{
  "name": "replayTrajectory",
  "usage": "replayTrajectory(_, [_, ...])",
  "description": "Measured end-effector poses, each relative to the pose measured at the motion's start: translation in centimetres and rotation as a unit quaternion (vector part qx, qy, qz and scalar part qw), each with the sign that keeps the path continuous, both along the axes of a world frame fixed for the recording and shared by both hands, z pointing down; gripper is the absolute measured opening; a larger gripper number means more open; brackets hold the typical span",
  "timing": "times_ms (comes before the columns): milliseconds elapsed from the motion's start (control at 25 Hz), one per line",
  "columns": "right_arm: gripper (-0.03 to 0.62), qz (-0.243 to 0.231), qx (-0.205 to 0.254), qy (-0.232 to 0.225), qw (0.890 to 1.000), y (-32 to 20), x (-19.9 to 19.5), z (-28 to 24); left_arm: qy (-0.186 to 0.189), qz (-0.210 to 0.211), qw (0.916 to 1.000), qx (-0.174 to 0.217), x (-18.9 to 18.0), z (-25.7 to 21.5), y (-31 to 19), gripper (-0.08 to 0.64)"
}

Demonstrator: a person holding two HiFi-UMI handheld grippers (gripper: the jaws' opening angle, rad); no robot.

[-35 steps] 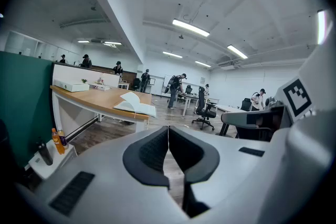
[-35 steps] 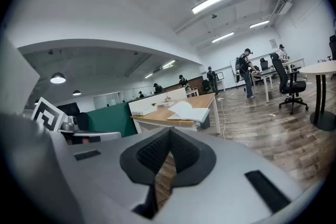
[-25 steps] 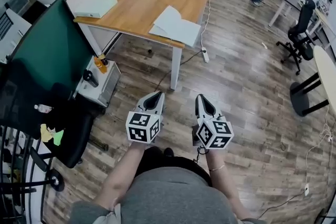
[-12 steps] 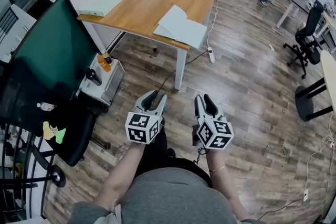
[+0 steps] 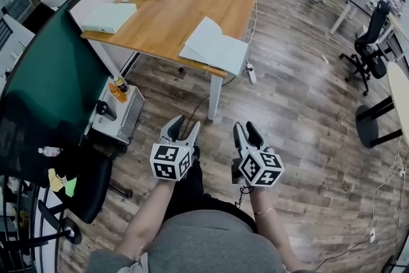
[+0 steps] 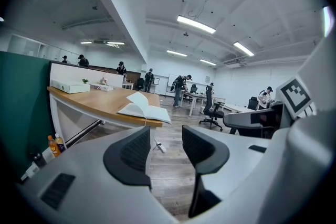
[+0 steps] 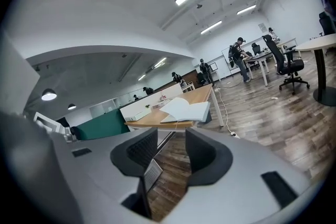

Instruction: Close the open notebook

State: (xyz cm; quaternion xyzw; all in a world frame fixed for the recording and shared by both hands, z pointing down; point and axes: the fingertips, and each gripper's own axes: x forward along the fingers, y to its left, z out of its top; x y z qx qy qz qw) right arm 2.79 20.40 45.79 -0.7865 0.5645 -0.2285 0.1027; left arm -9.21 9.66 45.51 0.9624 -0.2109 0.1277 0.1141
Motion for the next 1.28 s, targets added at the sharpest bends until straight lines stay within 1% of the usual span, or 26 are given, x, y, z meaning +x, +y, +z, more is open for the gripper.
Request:
replayTrajectory(160, [0.158, 0.018, 0.001, -0.006, 1.0, -3.0, 2.4, -0.2, 0.001, 0.012, 0.9999, -0.003, 2.3, 0.0, -3.3, 0.186])
replayTrajectory(360, [0.156, 0.047, -0.002, -0.017, 0.999, -6.9, 5.5, -0.4, -0.004, 0.038, 0.9992, -0.008, 5.1, 0.1, -7.3, 0.186])
replayTrajectory(680, [0.152, 0.094, -0.003, -0.03, 0.995, -11.7, 10.1, -1.1, 0.002, 0.069, 0.9976, -0.008, 9.7, -1.0, -13.7, 0.186])
replayTrajectory(1000, [0.147, 0.132, -0.01, -0.038, 0.99, -14.8, 13.0, -0.4, -0.006, 0.103, 0.9947, -0.004, 13.4, -0.6, -17.6, 0.186])
replayTrajectory(1280, [0.146, 0.162, -0.018, -0.049, 0.985, -15.9, 14.8, 0.5, -0.022, 0.125, 0.9919, -0.003, 15.9, 0.0, -19.7, 0.186])
